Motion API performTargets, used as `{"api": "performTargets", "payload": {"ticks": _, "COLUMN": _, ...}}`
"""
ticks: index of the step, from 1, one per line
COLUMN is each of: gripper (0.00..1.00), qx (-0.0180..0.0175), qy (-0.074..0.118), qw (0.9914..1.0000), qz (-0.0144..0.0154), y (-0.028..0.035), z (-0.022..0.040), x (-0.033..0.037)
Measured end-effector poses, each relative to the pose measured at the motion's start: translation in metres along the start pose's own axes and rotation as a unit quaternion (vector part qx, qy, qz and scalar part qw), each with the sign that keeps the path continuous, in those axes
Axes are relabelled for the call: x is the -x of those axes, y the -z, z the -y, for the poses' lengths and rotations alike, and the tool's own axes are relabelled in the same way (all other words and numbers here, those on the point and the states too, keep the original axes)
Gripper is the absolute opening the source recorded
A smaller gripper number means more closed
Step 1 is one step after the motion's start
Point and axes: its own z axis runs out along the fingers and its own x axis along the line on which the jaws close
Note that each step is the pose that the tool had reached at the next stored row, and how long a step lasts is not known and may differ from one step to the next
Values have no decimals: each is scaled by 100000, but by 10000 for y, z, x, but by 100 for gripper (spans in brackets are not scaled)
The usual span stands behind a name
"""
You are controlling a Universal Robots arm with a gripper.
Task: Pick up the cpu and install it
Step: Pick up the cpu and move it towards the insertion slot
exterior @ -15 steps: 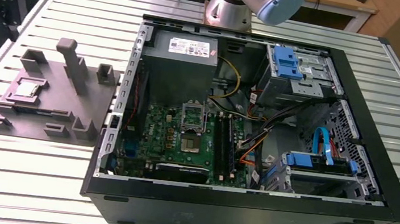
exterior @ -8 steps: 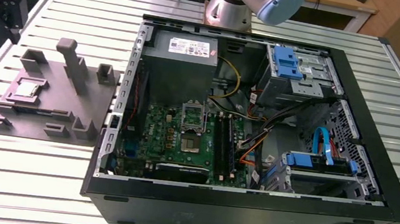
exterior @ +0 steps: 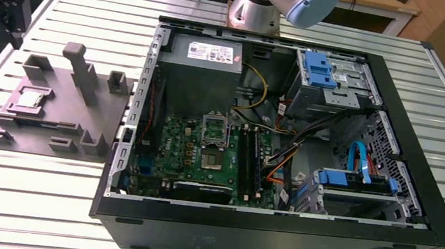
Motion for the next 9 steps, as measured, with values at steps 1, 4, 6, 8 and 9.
{"api": "performTargets", "payload": {"ticks": 1, "gripper": 65, "qx": 5, "qy": -1, "qw": 100000, "qz": 10, "y": -5, "z": 0, "x": 0}}
{"api": "performTargets", "payload": {"ticks": 4, "gripper": 65, "qx": -35, "qy": -27, "qw": 100000, "qz": -6, "y": -23, "z": 2, "x": 3}}
{"api": "performTargets", "payload": {"ticks": 6, "gripper": 65, "qx": -33, "qy": -264, "qw": 100000, "qz": 25, "y": -38, "z": 4, "x": 5}}
{"api": "performTargets", "payload": {"ticks": 8, "gripper": 65, "qx": -37, "qy": -349, "qw": 99999, "qz": 30, "y": -61, "z": 6, "x": 7}}
{"api": "performTargets", "payload": {"ticks": 9, "gripper": 65, "qx": -37, "qy": -361, "qw": 99999, "qz": 30, "y": -77, "z": 7, "x": 8}}
